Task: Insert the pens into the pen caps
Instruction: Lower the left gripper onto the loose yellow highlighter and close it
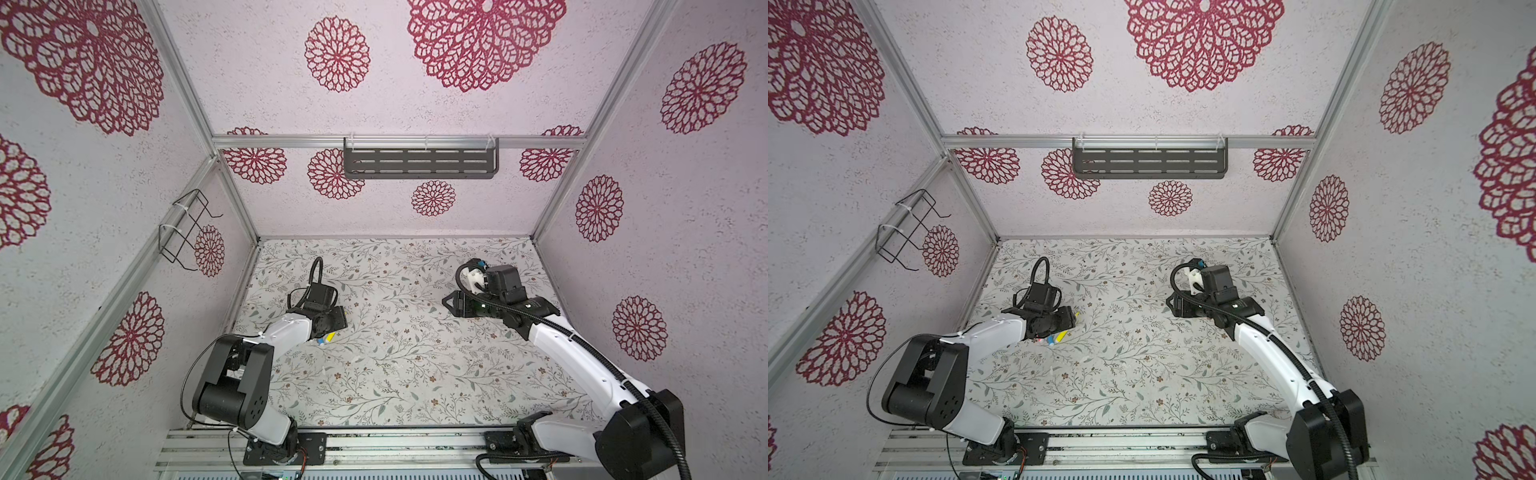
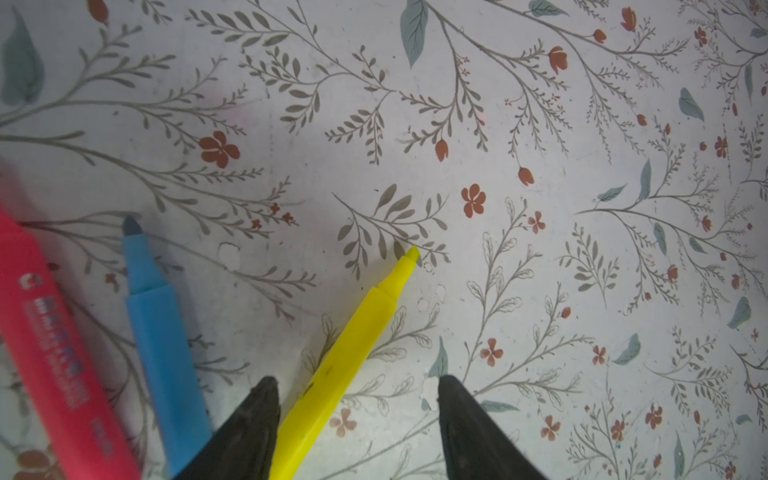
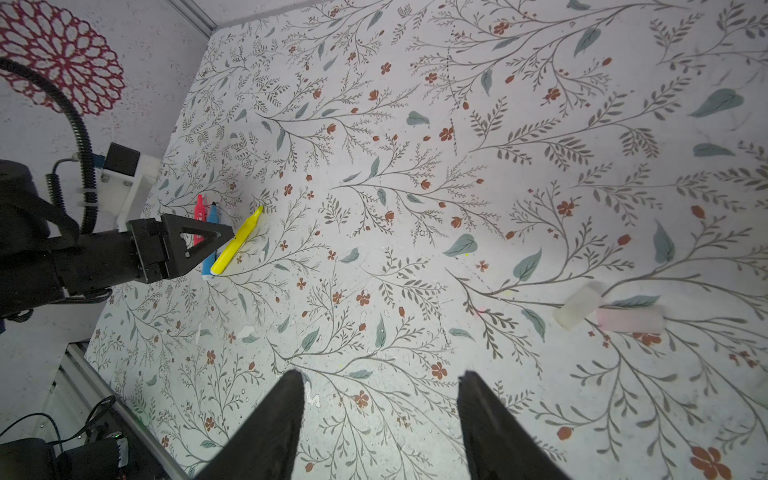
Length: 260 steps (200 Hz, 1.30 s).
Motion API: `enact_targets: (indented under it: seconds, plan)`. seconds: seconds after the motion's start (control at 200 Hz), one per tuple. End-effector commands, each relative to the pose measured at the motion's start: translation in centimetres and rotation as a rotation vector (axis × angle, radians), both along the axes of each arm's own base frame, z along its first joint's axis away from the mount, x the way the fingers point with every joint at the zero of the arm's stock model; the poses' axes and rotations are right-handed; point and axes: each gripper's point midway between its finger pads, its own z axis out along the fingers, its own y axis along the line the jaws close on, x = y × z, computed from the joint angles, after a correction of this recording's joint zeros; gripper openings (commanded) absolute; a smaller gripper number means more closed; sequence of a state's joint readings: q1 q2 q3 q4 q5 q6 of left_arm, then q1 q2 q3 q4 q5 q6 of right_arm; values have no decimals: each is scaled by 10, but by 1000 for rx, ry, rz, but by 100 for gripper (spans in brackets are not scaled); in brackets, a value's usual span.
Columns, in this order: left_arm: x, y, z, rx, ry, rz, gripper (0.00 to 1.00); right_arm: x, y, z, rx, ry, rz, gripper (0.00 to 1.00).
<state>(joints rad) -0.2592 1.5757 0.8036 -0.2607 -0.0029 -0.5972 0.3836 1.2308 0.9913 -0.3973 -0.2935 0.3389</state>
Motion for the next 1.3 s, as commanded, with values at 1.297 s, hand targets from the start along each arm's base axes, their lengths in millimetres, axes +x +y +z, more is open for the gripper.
enact_targets:
  seconds: [1.297]
  plan:
    - [-57,-20,-26,26,126,-57,47,-20,-6,16,100,-86,-55,62]
